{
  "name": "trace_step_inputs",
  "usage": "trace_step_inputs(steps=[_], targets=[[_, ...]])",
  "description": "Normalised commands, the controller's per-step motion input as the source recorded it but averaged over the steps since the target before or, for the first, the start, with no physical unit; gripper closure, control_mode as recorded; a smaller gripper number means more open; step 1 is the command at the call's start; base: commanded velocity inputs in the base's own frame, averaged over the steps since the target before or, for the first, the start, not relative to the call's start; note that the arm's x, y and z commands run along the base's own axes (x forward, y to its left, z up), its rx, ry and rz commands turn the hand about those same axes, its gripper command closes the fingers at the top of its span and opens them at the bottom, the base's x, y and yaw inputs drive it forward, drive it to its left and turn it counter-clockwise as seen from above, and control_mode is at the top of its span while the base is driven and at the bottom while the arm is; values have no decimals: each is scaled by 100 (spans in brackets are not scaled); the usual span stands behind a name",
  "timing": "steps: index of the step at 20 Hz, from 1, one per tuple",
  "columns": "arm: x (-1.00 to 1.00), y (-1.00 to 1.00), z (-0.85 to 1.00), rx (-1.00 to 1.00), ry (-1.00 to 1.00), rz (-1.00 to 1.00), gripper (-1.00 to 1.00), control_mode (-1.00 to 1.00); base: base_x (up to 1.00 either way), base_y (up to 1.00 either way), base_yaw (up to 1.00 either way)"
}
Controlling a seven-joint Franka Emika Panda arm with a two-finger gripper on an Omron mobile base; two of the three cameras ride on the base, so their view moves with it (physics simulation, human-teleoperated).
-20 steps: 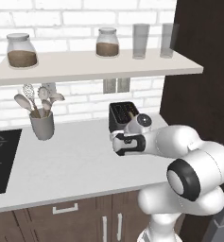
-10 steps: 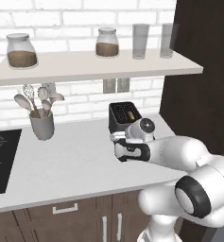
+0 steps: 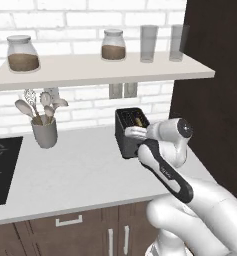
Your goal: Start the toaster. Once the lever pops up, take the bread to the plate on the dining counter.
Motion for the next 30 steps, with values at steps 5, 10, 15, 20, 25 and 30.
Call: trace_step_inputs(steps=[5,10,15,20,25,30], targets=[[-12,-10,100,13,1,0,-100,-100,0,0,0],[-3,-8,100,1,12,0,-100,-100,0,0,0],[-21,-21,77,-4,16,2,-100,-100,0,0,0],[-20,-24,16,-18,16,7,-100,-100,0,0,0],[-5,-16,-6,-29,3,10,-100,-100,0,0,0],[0,-1,-3,-23,0,10,-100,-100,0,0,0]])
